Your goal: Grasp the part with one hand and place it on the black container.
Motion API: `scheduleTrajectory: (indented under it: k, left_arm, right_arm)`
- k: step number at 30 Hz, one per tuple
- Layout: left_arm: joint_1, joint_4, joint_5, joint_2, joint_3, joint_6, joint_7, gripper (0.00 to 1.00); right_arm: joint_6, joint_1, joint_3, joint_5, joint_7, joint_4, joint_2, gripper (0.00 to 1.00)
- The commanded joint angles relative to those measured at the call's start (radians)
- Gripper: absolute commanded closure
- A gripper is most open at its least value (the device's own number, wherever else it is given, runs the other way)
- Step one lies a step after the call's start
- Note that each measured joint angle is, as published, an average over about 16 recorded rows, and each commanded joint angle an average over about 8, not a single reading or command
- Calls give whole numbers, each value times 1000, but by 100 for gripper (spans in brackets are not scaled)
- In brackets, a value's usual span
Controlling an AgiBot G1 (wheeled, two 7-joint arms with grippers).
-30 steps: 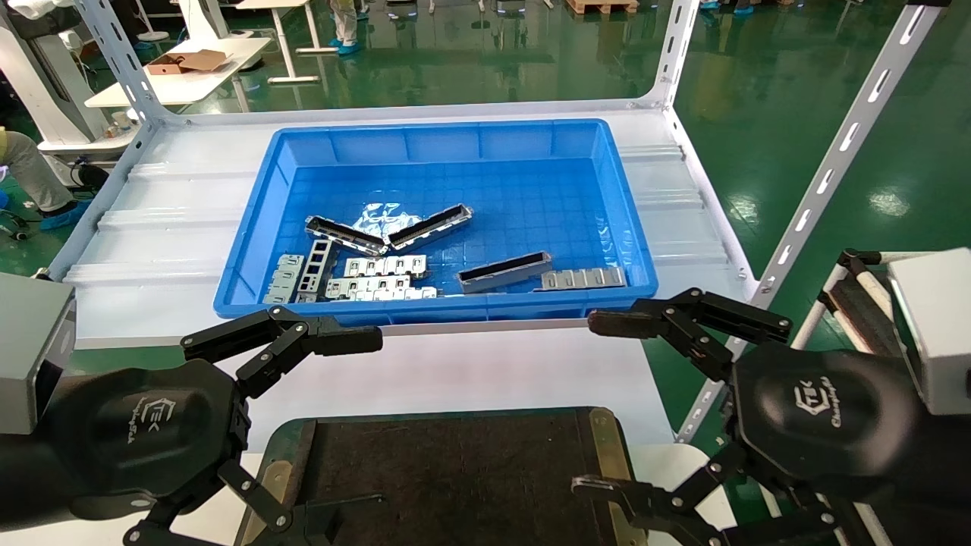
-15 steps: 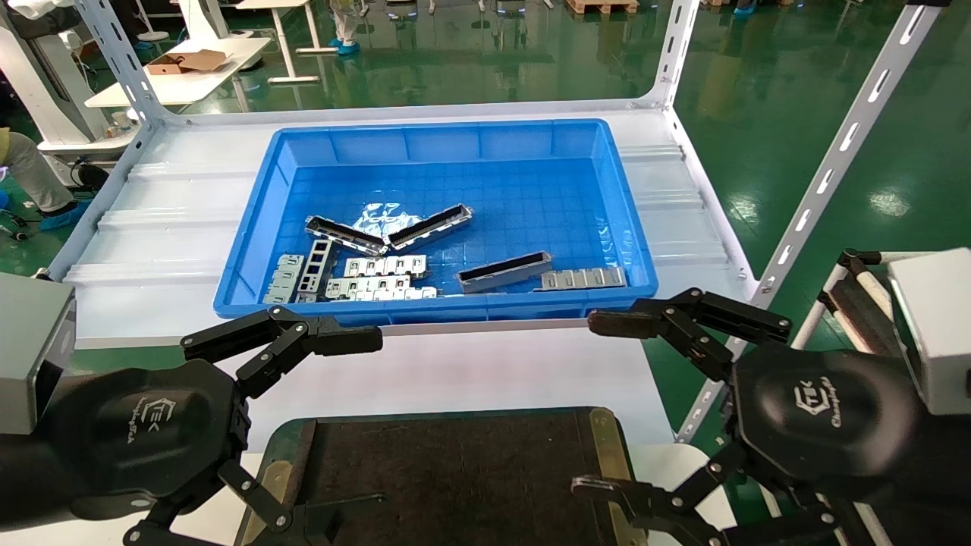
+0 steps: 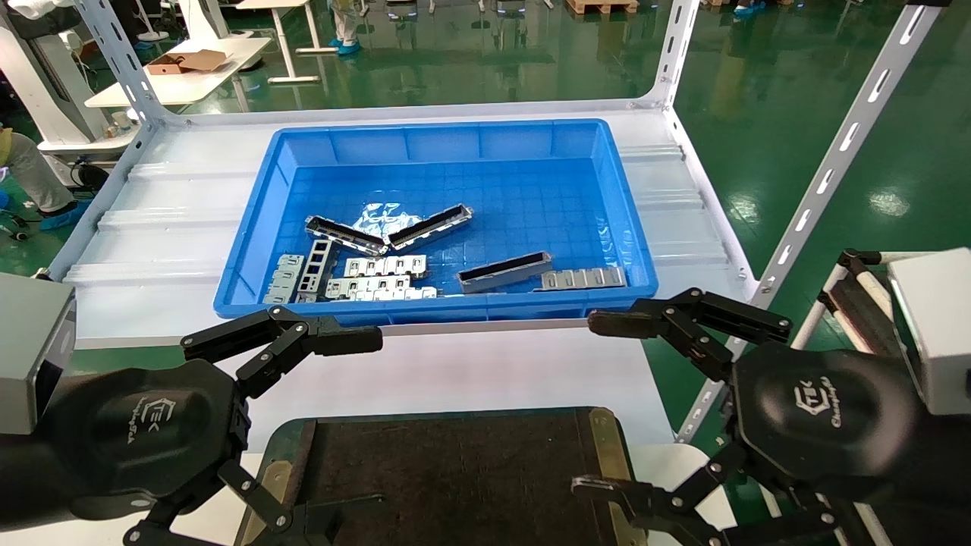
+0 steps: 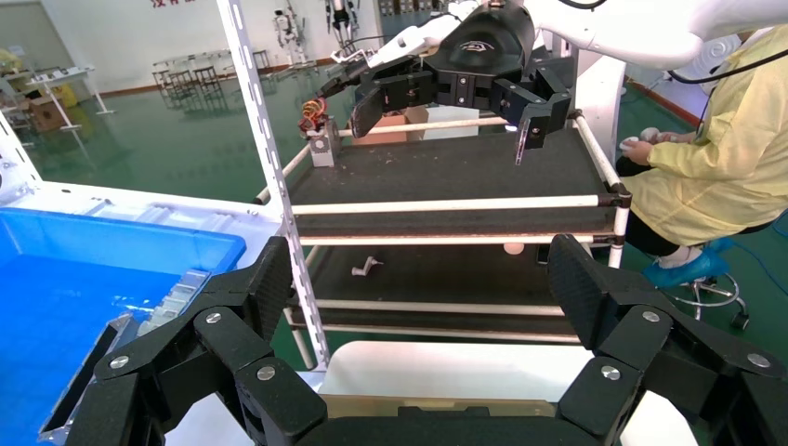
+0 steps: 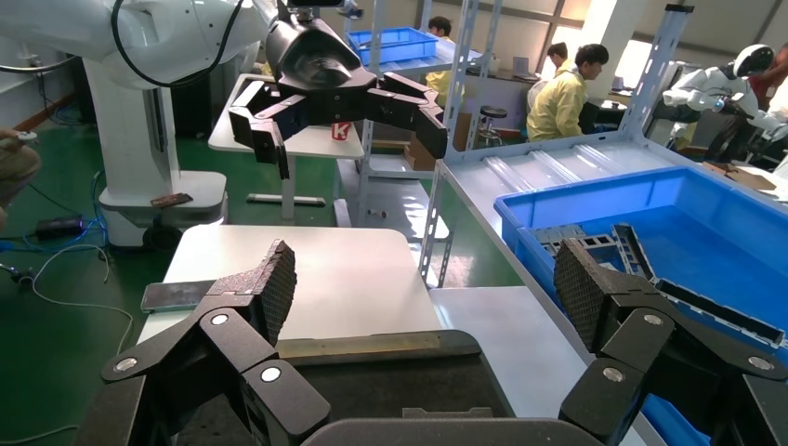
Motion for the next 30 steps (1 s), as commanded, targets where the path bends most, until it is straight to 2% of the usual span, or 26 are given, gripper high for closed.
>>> scheduleTrajectory:
  k: [1, 30]
  left_arm:
    - [0, 0, 0, 0, 0, 0, 0, 0]
    - [-2, 4, 18, 6, -1, -26, 14, 0]
  right_arm:
    - [0, 0, 0, 0, 0, 0, 0, 0]
    - [0, 0, 0, 0, 0, 0, 0, 0]
